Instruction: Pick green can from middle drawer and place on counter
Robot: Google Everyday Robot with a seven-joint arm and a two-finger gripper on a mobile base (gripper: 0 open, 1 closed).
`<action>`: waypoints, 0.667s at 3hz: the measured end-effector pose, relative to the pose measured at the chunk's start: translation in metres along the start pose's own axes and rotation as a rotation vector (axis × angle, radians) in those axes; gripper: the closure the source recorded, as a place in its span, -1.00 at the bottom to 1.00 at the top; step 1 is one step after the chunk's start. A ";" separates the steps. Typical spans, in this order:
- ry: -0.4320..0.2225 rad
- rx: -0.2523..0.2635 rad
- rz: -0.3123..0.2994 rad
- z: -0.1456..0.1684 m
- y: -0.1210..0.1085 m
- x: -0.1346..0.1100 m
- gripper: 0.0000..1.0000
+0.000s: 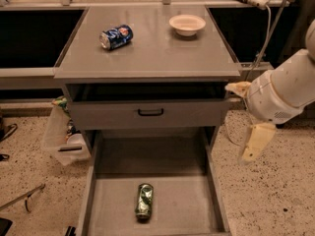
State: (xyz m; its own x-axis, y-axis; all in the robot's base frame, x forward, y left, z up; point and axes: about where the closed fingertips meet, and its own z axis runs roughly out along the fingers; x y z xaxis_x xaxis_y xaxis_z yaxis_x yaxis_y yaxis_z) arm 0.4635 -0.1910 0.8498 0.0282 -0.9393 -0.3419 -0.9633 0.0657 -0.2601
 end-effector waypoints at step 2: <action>-0.076 -0.074 -0.195 0.039 0.013 0.010 -1.00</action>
Offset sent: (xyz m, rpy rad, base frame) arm -0.0015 0.0031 -0.0354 0.0330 0.0232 0.1303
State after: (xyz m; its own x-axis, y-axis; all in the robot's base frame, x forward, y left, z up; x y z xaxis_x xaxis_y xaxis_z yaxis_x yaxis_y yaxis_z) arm 0.4620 -0.1869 0.8082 0.2329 -0.9037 -0.3592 -0.9547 -0.1421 -0.2615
